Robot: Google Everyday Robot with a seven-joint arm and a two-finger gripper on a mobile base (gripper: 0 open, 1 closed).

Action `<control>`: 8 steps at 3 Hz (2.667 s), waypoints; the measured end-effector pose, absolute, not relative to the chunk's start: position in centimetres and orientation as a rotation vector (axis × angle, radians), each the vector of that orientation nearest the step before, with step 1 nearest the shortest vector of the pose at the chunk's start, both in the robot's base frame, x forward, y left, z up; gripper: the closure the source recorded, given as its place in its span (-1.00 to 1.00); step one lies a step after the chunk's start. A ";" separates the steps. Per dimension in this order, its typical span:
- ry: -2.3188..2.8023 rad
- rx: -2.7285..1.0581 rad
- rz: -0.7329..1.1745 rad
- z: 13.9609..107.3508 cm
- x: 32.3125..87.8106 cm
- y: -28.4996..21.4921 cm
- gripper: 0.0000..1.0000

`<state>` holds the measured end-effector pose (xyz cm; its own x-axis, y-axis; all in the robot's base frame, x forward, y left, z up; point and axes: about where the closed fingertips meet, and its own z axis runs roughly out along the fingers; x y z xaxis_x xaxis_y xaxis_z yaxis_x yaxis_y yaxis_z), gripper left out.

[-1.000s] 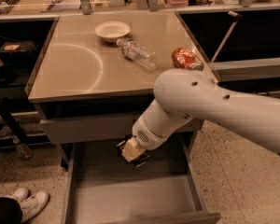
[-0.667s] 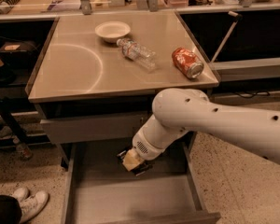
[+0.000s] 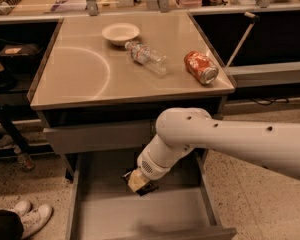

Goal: Place rxbar chocolate into middle drawer

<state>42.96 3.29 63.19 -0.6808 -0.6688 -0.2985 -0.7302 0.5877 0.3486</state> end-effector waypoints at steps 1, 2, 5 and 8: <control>2.707 -1.142 0.788 59.8 41.9 4.2 1.00; 2.750 -1.046 0.896 53.9 41.7 5.6 1.00; 2.793 -0.883 0.966 41.6 45.0 8.0 1.00; 2.783 -0.850 0.901 39.2 48.6 8.1 0.62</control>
Offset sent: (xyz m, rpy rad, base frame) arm -0.0065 0.0418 -0.1699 0.1646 0.2195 -0.1610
